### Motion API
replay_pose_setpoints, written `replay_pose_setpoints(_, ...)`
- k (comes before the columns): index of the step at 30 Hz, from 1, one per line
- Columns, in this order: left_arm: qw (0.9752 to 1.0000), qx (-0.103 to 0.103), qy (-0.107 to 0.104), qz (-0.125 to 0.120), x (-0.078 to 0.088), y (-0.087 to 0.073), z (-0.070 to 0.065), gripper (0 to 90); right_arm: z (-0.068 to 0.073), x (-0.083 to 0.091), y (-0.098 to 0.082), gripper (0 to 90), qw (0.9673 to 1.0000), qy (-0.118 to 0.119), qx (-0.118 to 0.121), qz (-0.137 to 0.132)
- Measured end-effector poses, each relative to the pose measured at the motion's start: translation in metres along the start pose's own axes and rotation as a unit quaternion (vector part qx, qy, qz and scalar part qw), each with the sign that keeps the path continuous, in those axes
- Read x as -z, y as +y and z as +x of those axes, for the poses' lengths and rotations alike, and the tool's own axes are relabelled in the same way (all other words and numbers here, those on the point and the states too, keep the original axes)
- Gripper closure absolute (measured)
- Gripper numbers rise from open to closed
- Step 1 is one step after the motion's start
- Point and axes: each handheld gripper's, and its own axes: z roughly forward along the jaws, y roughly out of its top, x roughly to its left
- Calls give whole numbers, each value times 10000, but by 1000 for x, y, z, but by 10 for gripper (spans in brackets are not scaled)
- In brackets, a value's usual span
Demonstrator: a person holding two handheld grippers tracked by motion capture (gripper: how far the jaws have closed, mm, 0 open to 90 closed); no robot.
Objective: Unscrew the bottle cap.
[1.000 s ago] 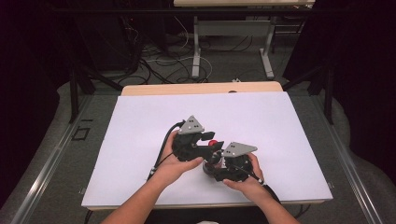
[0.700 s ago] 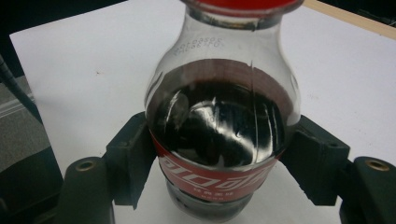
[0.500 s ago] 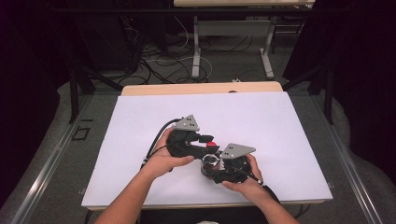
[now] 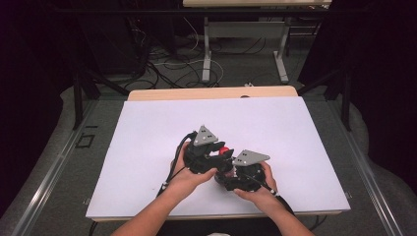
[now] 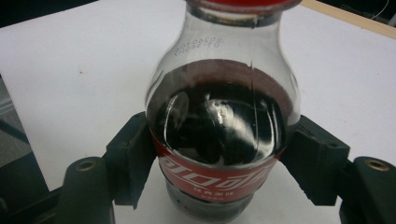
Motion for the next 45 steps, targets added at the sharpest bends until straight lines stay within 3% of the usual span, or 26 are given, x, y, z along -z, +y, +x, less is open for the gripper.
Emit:
replay_pose_setpoints(3, 10000, -9, -87, 32, 1, 2, 2, 603, -1, 0, 0, 302, 9999, -66, 31, -83)
replay_pose_setpoints(5, 9997, -25, -246, 43, 3, 4, 6, 529, -1, 1, 1, 302, 10000, 17, -25, -50)
replay_pose_setpoints(7, 9992, -81, -389, 27, 7, 7, 11, 514, -2, 1, 0, 301, 10000, 74, -12, -36)
replay_pose_setpoints(12, 9939, -385, -1015, 210, 14, 10, 24, 474, -1, 1, 1, 301, 9997, 214, -17, -90)
replay_pose_setpoints(14, 9918, -510, -1152, 207, 13, 9, 28, 473, 0, 1, 2, 301, 9996, 266, -6, -59)
replay_pose_setpoints(18, 9910, -624, -1147, 298, 11, 7, 33, 493, 1, 1, 2, 302, 9995, 292, 76, -41)
replay_pose_setpoints(19, 9911, -559, -1176, 269, 10, 6, 33, 494, 2, 0, 1, 301, 9995, 279, 98, -105)
replay_pose_setpoints(22, 9891, -619, -1298, 332, 9, 6, 35, 512, 2, 0, 1, 301, 9995, 293, 96, -80)
replay_pose_setpoints(23, 9894, -659, -1270, 255, 7, 6, 34, 523, 2, -1, 1, 301, 9995, 298, 95, -90)
replay_pose_setpoints(25, 9868, -746, -1397, 347, 6, 6, 36, 533, 3, -1, 1, 301, 9994, 327, 106, -65)
replay_pose_setpoints(28, 9858, -711, -1475, 369, 3, 6, 36, 557, 3, -1, 1, 301, 9994, 310, 121, -58)
replay_pose_setpoints(32, 9869, -714, -1392, 402, 0, 6, 31, 606, 3, -1, 0, 301, 9994, 308, 143, -48)
replay_pose_setpoints(37, 9948, -441, -864, 301, -1, 5, 19, 616, 2, -2, 0, 302, 9996, 247, 97, -47)
replay_pose_setpoints(40, 9978, -261, -558, 244, 0, 6, 13, 618, 2, -1, 0, 302, 9998, 192, 46, -60)
replay_pose_setpoints(45, 9992, -206, -253, 234, 0, 8, 7, 618, 3, 0, 1, 302, 9999, 108, 42, -103)
